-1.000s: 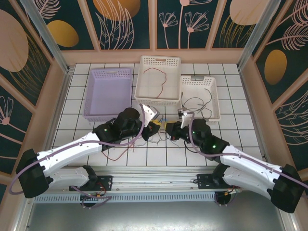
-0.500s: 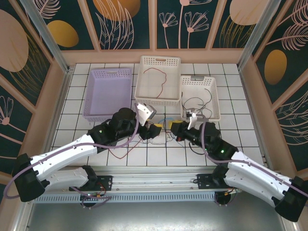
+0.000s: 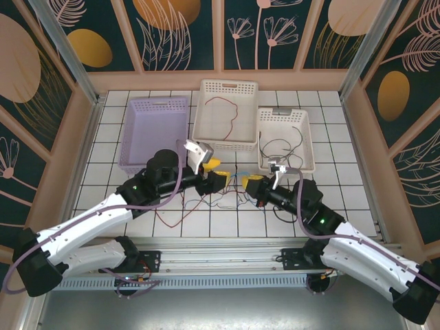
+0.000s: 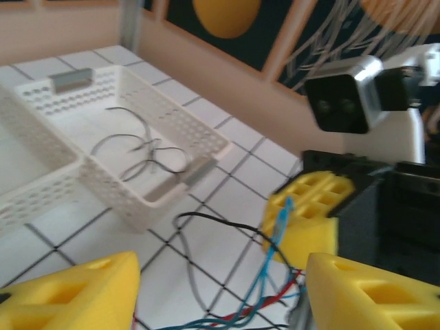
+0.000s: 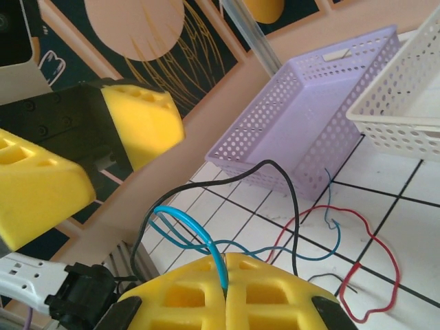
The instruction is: Untangle the cables
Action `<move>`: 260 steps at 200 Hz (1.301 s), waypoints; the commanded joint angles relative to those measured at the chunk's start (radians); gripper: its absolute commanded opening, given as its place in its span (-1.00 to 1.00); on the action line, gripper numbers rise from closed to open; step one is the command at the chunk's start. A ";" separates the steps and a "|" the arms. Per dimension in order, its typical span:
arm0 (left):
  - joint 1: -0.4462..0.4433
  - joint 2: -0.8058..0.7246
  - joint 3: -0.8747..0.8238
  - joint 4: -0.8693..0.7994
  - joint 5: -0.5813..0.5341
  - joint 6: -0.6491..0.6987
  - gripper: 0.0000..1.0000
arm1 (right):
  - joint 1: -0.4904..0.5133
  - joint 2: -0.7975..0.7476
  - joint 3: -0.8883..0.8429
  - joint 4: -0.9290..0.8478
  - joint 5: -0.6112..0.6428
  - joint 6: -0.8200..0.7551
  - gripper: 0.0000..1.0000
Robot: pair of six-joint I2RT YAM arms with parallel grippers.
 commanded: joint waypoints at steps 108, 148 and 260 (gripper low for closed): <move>0.003 0.076 0.013 0.013 0.288 -0.007 -0.39 | -0.007 -0.028 -0.017 0.053 -0.024 0.014 -1.00; 0.003 0.069 0.018 -0.008 0.257 0.010 -0.36 | -0.007 -0.026 -0.028 0.062 -0.030 0.023 -1.00; 0.003 0.052 0.018 -0.037 0.189 0.035 -0.26 | -0.007 -0.023 -0.025 0.061 -0.043 0.026 -1.00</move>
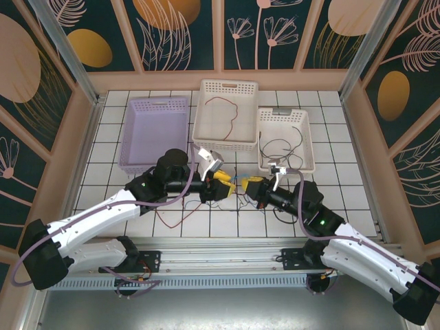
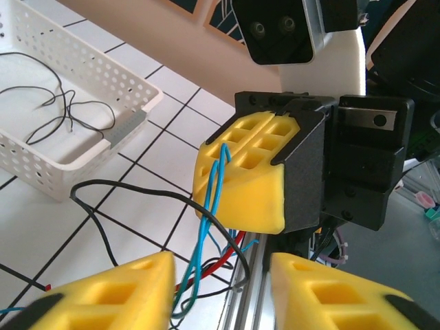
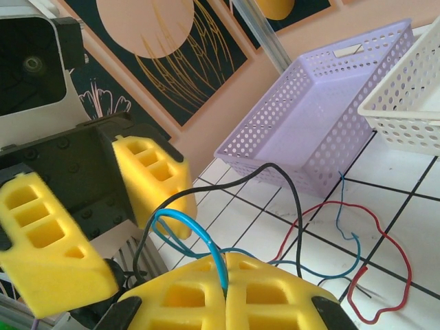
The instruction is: Untangle the cables
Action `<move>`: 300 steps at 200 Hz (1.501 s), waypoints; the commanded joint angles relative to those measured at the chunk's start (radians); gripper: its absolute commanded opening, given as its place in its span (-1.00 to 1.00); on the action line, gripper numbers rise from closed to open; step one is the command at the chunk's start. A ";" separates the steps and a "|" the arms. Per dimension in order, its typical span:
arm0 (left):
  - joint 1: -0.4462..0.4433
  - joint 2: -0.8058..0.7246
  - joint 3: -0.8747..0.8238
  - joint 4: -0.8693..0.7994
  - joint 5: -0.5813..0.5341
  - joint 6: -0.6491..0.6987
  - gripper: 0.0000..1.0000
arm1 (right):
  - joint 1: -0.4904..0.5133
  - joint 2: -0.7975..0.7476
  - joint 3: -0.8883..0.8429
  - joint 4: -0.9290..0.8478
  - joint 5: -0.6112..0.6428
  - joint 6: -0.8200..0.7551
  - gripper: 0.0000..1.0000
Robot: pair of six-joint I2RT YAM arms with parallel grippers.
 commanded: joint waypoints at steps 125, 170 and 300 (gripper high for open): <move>0.003 -0.024 0.020 -0.024 -0.044 0.029 -0.62 | -0.006 -0.009 -0.002 0.054 -0.038 0.024 -1.00; 0.004 -0.030 0.018 -0.024 -0.048 0.029 -0.80 | -0.006 -0.009 -0.004 0.054 -0.041 0.025 -1.00; 0.004 -0.040 0.014 -0.020 -0.153 -0.005 -1.00 | -0.008 -0.058 0.065 -0.083 0.007 -0.011 0.27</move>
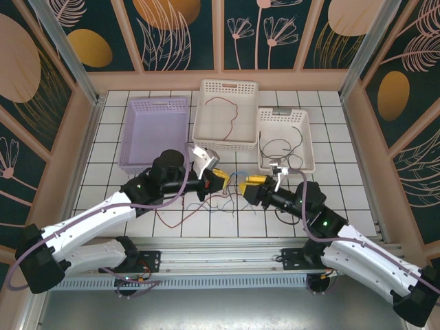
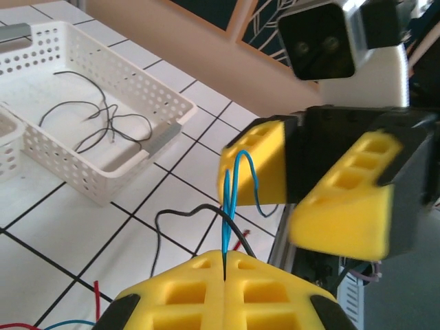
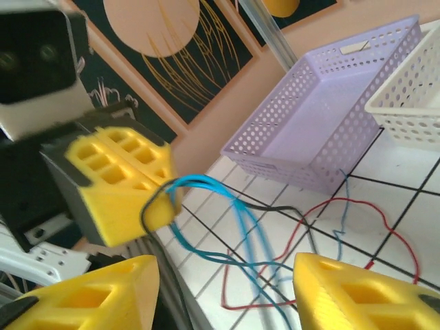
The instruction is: Untangle the cables
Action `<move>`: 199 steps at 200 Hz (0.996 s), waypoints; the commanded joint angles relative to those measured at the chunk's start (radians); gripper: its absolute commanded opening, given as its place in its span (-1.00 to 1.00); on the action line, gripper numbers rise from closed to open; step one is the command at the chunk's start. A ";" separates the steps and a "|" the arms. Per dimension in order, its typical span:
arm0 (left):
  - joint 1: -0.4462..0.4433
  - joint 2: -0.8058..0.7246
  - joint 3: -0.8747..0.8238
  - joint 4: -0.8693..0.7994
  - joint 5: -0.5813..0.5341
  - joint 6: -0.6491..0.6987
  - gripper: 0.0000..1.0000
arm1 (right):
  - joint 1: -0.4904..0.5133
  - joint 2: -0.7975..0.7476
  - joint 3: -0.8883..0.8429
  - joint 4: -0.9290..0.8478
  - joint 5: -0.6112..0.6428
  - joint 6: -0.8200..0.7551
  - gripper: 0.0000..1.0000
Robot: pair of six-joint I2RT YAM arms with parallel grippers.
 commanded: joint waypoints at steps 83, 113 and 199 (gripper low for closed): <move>0.002 0.050 0.043 -0.030 -0.130 -0.042 -1.00 | -0.001 -0.029 0.045 0.033 -0.009 -0.003 0.21; 0.003 0.050 0.040 -0.031 -0.135 -0.042 -1.00 | 0.034 0.072 0.025 0.093 -0.024 0.001 0.15; 0.003 0.042 0.036 -0.024 -0.113 -0.037 -1.00 | 0.075 0.264 0.035 0.163 0.017 -0.033 0.02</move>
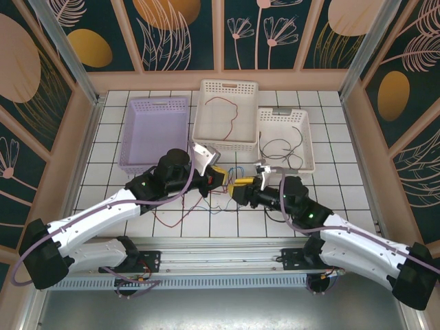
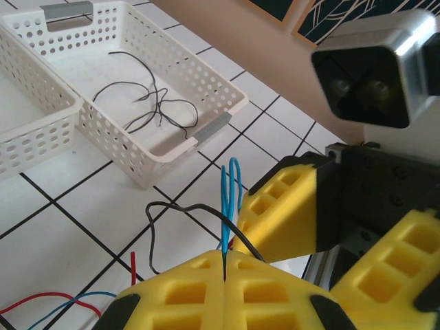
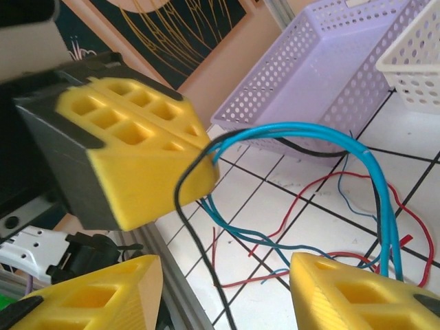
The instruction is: Untangle the cables
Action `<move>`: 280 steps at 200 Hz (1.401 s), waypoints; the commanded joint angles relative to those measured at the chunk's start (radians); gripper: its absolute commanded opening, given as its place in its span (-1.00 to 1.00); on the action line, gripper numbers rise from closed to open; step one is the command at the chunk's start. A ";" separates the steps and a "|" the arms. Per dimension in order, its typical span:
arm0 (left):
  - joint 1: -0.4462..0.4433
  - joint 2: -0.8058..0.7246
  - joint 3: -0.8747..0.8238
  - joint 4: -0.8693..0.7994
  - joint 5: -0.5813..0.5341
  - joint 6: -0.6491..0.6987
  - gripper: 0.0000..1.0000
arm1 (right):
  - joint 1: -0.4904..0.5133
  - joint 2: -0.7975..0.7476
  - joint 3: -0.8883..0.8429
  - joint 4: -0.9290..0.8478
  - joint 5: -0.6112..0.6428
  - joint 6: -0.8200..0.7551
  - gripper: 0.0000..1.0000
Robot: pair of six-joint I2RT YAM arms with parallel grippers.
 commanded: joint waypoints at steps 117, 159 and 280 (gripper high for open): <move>0.004 0.010 0.043 -0.041 -0.036 0.019 -1.00 | -0.001 -0.198 0.111 -0.296 0.413 -0.023 -1.00; 0.003 0.033 0.062 -0.081 -0.079 0.031 -1.00 | -0.013 -0.321 0.214 -0.458 0.512 -0.028 -1.00; 0.003 0.072 0.086 -0.132 -0.115 0.050 -1.00 | -0.013 -0.156 0.704 -0.587 0.304 -0.072 -1.00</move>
